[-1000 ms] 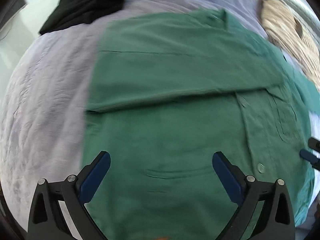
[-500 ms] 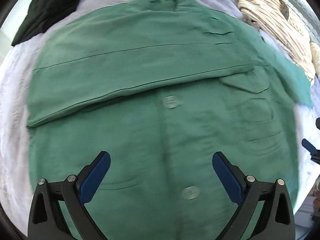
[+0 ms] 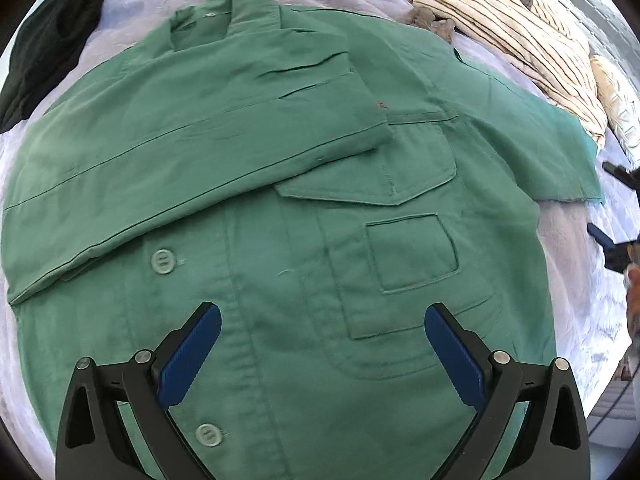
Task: Fold large clothes
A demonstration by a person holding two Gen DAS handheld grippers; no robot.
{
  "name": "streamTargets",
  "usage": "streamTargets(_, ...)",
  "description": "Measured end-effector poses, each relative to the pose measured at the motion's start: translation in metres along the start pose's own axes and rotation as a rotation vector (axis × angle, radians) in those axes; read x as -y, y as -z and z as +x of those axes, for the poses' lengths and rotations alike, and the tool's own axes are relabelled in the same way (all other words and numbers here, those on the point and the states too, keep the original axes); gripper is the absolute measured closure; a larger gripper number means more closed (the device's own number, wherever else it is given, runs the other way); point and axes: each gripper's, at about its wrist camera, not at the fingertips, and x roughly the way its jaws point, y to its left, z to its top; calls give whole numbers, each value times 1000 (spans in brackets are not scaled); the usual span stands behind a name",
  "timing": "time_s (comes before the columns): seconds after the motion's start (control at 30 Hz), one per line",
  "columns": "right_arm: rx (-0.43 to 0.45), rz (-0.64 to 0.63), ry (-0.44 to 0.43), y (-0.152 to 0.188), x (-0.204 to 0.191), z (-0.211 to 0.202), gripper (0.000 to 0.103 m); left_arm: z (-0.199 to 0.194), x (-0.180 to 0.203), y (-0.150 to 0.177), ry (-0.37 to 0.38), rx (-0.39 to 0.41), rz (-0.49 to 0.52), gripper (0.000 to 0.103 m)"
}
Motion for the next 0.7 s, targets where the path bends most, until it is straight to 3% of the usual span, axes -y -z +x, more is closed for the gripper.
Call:
streamTargets(0.13, 68, 128, -56, -42, 22, 7, 0, 5, 8, -1, -5, -10, -3, 1)
streamTargets(0.33, 128, 243, -139, -73, 28, 11, 2, 7, 15, -3, 4, -10, -2, 1)
streamTargets(0.4, 112, 278, -161, -77, 28, 13, 32, 3, 11, 0, 6, -7, 1, 1)
streamTargets(0.43, 96, 293, -165, -76, 28, 15, 78, 3, 11, -1, 7, -4, 1, 1)
streamTargets(0.47, 73, 311, -164, -75, 29, 18, 99, 1, 9, 0, 7, -2, 1, 1)
streamTargets(0.57, 83, 320, -170, -71, 26, 19, 99, -3, 5, 1, 5, 9, 3, 1)
streamTargets(0.7, 97, 221, -233, -68, -6, 11, 99, -14, -10, 4, 0, 36, -3, 1)
